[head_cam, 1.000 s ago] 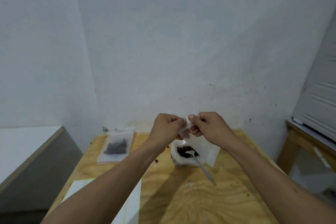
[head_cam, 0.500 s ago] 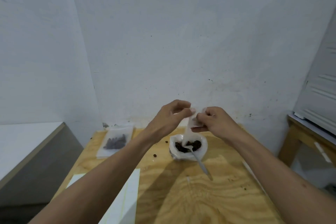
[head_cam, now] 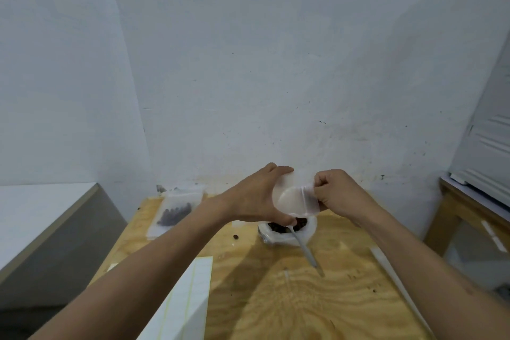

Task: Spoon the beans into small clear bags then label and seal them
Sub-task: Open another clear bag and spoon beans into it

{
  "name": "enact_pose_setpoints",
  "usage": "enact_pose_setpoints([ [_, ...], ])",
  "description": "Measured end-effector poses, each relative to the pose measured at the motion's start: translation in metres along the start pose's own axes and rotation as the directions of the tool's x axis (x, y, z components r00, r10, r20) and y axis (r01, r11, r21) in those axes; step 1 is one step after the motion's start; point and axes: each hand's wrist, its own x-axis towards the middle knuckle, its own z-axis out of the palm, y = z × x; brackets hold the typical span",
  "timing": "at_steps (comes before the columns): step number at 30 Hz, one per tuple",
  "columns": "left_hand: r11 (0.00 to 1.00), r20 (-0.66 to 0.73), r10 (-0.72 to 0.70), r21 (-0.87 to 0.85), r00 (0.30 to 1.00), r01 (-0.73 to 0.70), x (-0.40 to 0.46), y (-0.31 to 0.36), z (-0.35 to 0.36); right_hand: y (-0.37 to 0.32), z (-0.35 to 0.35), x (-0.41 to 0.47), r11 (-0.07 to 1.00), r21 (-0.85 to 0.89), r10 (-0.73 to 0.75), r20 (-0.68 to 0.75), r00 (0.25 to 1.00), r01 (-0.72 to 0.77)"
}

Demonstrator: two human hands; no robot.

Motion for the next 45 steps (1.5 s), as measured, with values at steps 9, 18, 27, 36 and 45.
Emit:
enact_pose_setpoints([
  [9,0.994,-0.101,0.059,0.095,0.993,-0.049,-0.003,-0.006,0.011,-0.002,-0.002,-0.004,0.913,0.405,-0.016,0.121,0.992,-0.035],
  [18,0.984,-0.152,0.069,0.173,0.986,-0.042,-0.003,-0.002,0.018,-0.002,0.005,0.001,0.92,0.379,-0.025,0.314,0.949,-0.102],
  [27,0.994,-0.145,-0.02,0.103,0.989,0.035,-0.003,-0.013,0.021,0.011,0.012,0.006,0.969,0.243,-0.061,0.105,0.993,0.034],
  [36,0.94,-0.088,-0.29,-0.215,0.953,0.266,-0.011,-0.047,0.014,0.052,0.003,-0.017,0.856,-0.439,-0.057,0.443,0.895,0.272],
  [45,0.823,0.151,-0.4,-0.375,0.904,0.427,-0.01,-0.043,0.024,0.068,0.024,-0.023,0.699,-0.574,-0.373,0.216,0.903,0.426],
])
